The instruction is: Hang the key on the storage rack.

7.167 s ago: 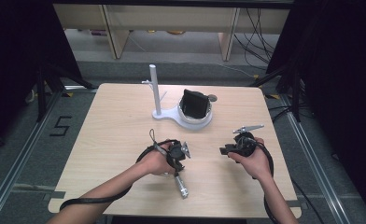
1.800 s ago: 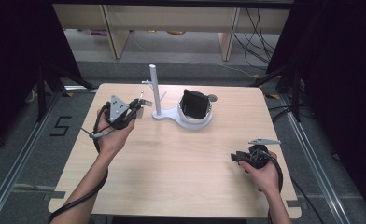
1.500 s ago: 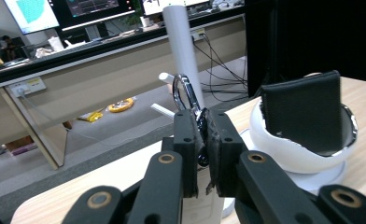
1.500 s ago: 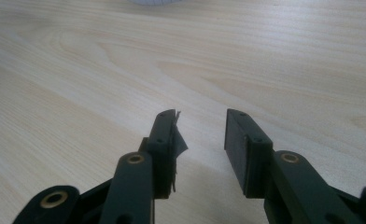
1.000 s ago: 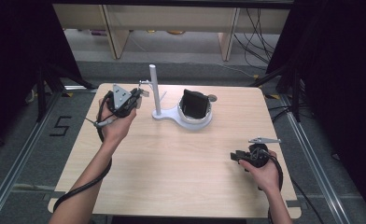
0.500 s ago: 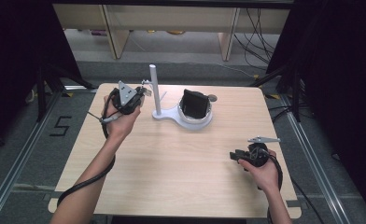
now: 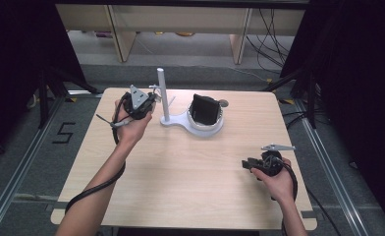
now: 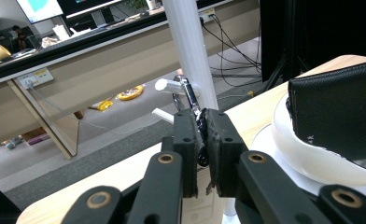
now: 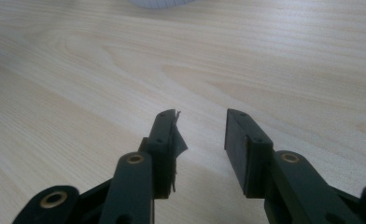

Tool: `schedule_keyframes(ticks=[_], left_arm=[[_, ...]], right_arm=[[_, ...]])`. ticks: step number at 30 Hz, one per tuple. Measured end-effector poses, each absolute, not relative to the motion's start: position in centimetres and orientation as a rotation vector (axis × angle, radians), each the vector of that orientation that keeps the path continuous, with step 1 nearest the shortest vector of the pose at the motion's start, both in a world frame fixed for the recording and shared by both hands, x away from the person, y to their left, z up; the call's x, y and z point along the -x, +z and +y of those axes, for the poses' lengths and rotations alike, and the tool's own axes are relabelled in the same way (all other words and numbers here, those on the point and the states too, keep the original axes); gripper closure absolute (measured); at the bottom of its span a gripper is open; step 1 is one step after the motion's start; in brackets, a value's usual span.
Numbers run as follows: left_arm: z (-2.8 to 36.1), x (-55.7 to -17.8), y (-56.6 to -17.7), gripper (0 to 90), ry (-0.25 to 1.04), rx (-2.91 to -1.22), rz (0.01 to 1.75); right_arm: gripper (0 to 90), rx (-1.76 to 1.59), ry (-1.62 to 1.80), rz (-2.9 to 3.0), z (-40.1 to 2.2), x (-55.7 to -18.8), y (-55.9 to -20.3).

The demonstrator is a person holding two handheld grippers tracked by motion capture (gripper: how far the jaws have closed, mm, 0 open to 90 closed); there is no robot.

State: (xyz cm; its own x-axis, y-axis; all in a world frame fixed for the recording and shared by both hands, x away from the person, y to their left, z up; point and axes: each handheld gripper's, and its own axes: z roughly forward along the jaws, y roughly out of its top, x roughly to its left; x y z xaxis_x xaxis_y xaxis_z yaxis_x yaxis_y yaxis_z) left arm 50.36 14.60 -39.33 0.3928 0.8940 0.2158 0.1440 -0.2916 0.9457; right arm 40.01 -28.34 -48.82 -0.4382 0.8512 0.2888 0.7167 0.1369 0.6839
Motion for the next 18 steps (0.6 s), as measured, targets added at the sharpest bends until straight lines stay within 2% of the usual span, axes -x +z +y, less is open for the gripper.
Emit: schedule_keyframes(ticks=[16, 18], left_arm=[[13.8, -51.4, -40.0, 81.8, 0.948, -1.729, 0.923], [13.8, -51.5, -40.2, 78.2, 0.937, -1.742, 0.919]], right_arm=[[64.3, -1.511, 1.187, 2.251, -28.7, -40.0, -48.9], [64.1, -1.513, 1.185, 2.25, -28.7, -40.0, -48.9]])
